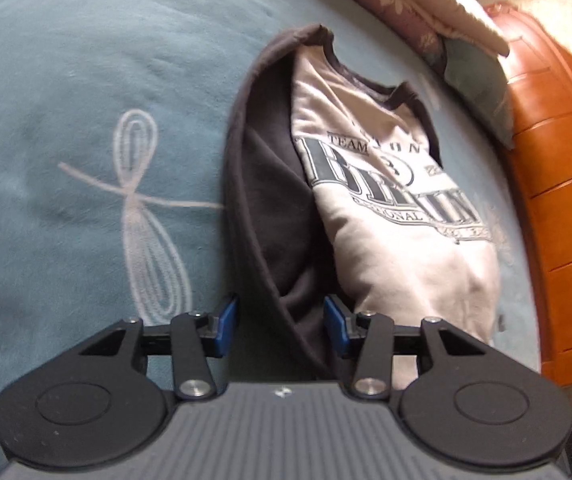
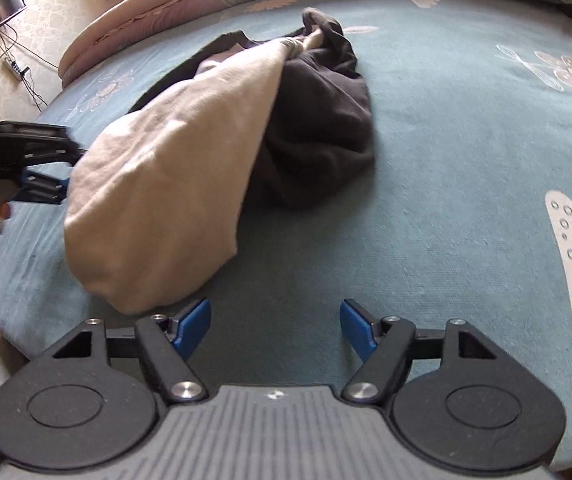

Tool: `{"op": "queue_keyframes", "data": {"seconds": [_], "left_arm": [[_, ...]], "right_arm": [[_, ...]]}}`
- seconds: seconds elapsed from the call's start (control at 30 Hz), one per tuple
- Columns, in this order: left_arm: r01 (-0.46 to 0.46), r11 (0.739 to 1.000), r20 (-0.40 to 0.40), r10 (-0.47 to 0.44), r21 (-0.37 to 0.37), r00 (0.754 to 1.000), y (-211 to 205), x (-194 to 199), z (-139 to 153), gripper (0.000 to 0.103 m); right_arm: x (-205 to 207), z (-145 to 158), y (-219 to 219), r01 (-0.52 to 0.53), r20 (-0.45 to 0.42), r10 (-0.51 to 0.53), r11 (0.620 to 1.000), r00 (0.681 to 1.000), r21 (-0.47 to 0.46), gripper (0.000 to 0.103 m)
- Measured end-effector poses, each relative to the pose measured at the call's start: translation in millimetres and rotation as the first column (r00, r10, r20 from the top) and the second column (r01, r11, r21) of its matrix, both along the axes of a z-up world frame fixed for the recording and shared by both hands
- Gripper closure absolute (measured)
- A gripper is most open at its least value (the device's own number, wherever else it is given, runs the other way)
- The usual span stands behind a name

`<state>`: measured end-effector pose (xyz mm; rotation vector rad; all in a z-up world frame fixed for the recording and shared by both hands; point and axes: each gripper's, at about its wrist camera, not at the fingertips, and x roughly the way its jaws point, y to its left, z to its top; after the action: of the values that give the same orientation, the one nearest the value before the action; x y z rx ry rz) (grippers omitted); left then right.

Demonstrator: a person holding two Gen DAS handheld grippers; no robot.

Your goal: Fold clothes

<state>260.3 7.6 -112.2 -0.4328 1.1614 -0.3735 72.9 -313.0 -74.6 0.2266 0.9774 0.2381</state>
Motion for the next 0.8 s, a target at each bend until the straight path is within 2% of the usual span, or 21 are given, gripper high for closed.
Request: {"op": "queue_keyframes", "data": {"seconds": [0.07, 0.13, 0.23, 0.37, 0.5, 0.53, 0.6, 0.67, 0.8], "left_arm": [[0.036, 0.995, 0.036, -0.040, 0.098, 0.999, -17.1, 2.5, 2.5, 0.057], [0.072, 0.975, 0.070, -0.088, 0.209, 0.994, -32.6, 1.9, 7.5, 0.054], [0.088, 0.912, 0.121, -0.147, 0.401, 0.982, -46.2, -0.3, 12.5, 0.051], [0.118, 0.856, 0.129, -0.209, 0.503, 0.969, -45.4, 0.0, 13.6, 0.050], [0.096, 0.755, 0.136, -0.239, 0.649, 0.961, -27.5, 5.6, 19.3, 0.051], [0.088, 0.746, 0.131, -0.229, 0.660, 0.965, -18.4, 8.1, 19.7, 0.051], [0.071, 0.745, 0.119, -0.198, 0.663, 0.973, 2.9, 14.0, 19.9, 0.051], [0.029, 0.745, 0.112, -0.138, 0.667, 0.984, 23.6, 19.0, 22.4, 0.061], [-0.010, 0.879, 0.109, -0.048, 0.477, 0.993, 50.9, 18.1, 35.5, 0.061]], "right_arm": [[1.3, 0.0, 3.6, -0.007, 0.006, 0.007, 1.000, 1.000, 0.000, 0.025], [2.2, -0.8, 6.5, -0.016, 0.007, 0.016, 1.000, 1.000, 0.000, 0.024], [1.8, -1.0, 10.8, -0.028, 0.009, 0.029, 0.999, 1.000, -0.024, 0.021], [-0.6, -0.3, 12.0, -0.037, 0.017, 0.038, 0.998, 0.999, -0.055, 0.020], [-2.7, 1.0, 5.6, -0.022, 0.024, 0.024, 0.998, 0.999, -0.058, 0.018], [-2.7, 1.2, 3.6, -0.017, 0.025, 0.018, 0.998, 1.000, -0.058, 0.018], [-2.9, 1.3, 0.1, -0.005, 0.025, 0.006, 0.998, 1.000, -0.056, 0.018], [-3.4, 0.4, -2.1, 0.004, 0.023, -0.003, 0.999, 1.000, -0.052, 0.018], [-3.0, -2.8, -2.5, 0.014, 0.015, -0.013, 0.999, 1.000, -0.049, 0.018]]}}
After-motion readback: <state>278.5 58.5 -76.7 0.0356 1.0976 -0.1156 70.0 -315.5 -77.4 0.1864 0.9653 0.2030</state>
